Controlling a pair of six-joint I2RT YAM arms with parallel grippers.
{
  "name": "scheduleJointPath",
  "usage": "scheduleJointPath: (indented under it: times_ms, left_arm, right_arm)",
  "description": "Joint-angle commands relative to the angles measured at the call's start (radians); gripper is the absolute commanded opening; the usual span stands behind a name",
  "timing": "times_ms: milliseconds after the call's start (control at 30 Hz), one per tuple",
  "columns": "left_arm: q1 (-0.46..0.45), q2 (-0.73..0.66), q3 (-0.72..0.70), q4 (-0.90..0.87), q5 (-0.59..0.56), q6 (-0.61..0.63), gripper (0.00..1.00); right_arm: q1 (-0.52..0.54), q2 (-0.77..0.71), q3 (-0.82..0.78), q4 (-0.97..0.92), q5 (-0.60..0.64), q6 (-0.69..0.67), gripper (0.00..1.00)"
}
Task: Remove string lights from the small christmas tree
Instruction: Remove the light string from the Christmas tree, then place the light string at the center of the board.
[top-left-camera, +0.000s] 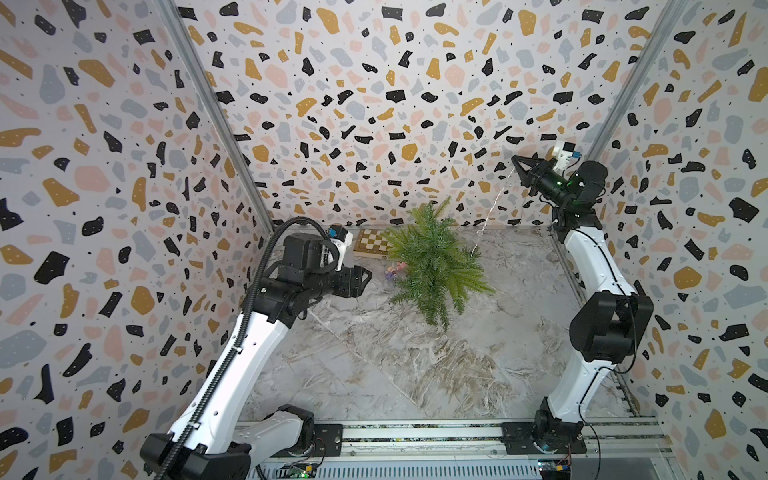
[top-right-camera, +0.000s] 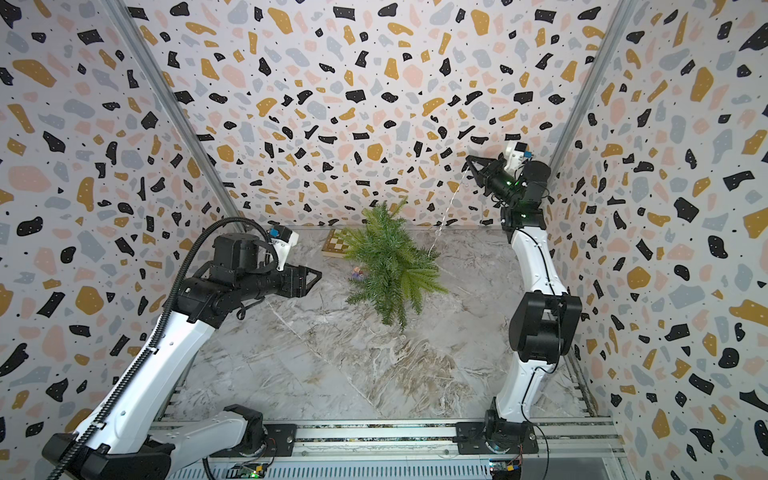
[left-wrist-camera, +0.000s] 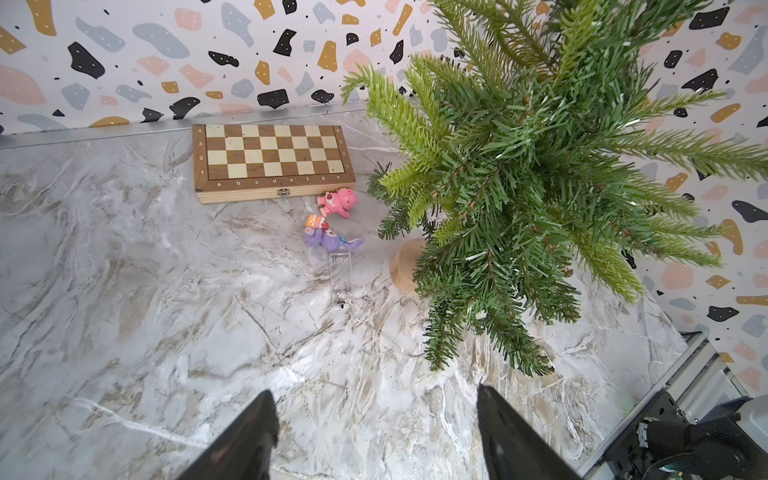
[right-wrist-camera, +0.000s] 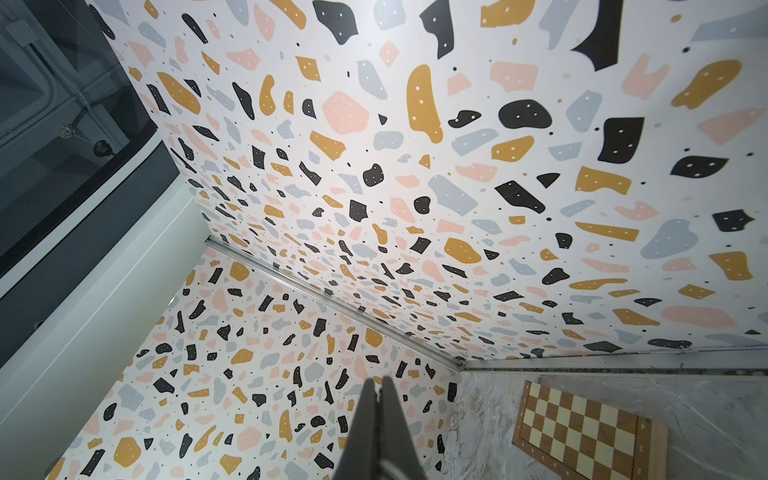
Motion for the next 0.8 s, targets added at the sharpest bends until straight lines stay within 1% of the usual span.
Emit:
scheduleJointPath:
  times_ms: [0, 267, 500, 633, 767]
  left_arm:
    - [0.002, -0.024, -0.016, 0.025, 0.012, -0.004, 0.75]
    - [0.002, -0.046, -0.032, 0.032, 0.022, -0.004, 0.75]
    - [0.001, -0.065, -0.042, 0.042, 0.062, 0.004, 0.75]
    - [0.002, -0.079, -0.051, 0.047, 0.083, 0.012, 0.75]
    - [0.001, -0.092, -0.063, 0.056, 0.104, 0.01, 0.75]
  right_arm:
    - [-0.006, -0.086, -0.003, 0.016, -0.017, -0.028, 0.0]
    - [-0.004, -0.173, -0.019, -0.02, -0.029, -0.071, 0.0]
    - [-0.011, -0.275, -0.07, -0.078, -0.02, -0.139, 0.0]
    - [-0.023, -0.347, -0.148, -0.102, -0.006, -0.181, 0.0]
    - [-0.046, -0.409, -0.229, -0.106, 0.0, -0.193, 0.0]
